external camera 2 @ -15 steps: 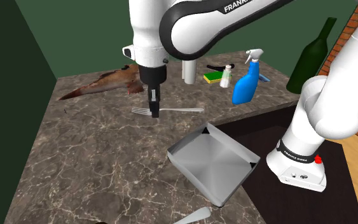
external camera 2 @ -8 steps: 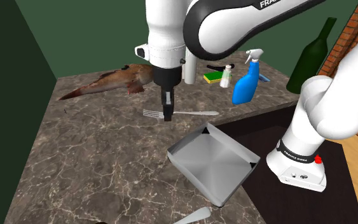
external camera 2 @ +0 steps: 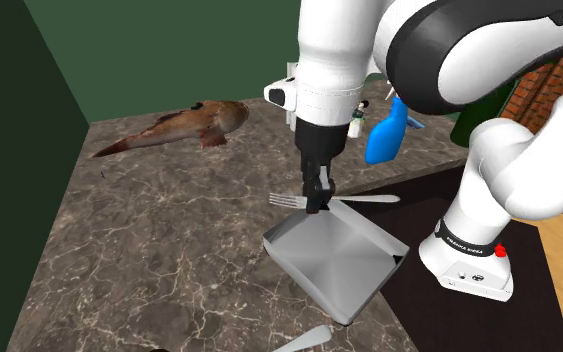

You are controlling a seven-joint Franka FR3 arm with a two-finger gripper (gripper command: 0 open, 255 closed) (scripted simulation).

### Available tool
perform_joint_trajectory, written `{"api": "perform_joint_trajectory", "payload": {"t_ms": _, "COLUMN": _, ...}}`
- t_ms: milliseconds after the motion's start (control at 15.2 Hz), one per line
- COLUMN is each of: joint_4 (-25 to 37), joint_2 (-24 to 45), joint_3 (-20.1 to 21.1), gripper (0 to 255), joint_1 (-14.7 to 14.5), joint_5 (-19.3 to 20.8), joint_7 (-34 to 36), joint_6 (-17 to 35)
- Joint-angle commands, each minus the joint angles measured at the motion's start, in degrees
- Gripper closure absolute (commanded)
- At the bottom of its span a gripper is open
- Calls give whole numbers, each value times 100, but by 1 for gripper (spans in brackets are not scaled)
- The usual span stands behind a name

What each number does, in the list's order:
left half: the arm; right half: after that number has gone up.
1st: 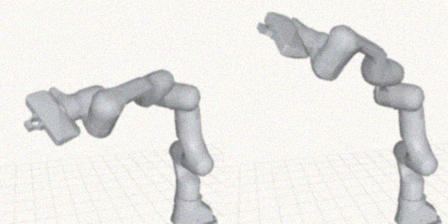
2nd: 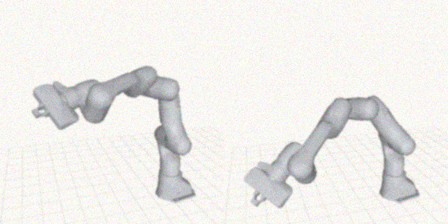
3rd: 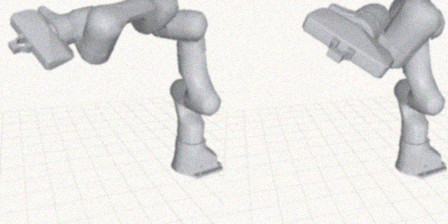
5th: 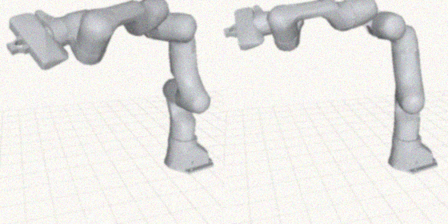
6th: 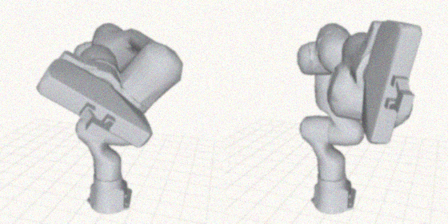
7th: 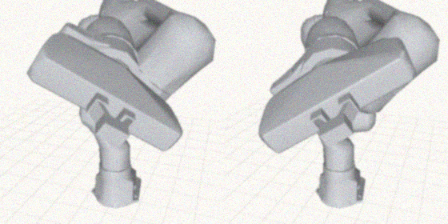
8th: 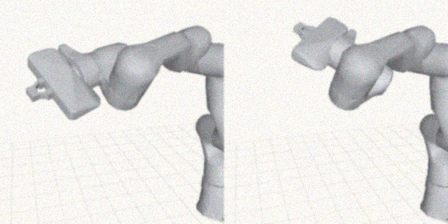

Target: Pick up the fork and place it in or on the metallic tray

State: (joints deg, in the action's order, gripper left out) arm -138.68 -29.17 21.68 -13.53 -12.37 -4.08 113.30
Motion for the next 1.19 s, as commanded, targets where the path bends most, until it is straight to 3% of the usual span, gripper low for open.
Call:
{"api": "perform_joint_trajectory", "payload": {"t_ms": 0, "joint_4": -276, "joint_2": -364, "joint_3": 57, "gripper": 255, "joint_1": -149, "joint_5": -149, "joint_7": 102, "joint_6": -73}}
{"api": "perform_joint_trajectory", "payload": {"t_ms": 132, "joint_4": -513, "joint_2": -763, "joint_3": 143, "gripper": 255, "joint_1": -337, "joint_5": -316, "joint_7": 256, "joint_6": -214}}
{"api": "perform_joint_trajectory", "payload": {"t_ms": 1122, "joint_4": -1357, "joint_2": -362, "joint_3": 425, "gripper": 255, "joint_1": -379, "joint_5": -498, "joint_7": 227, "joint_6": 1030}}
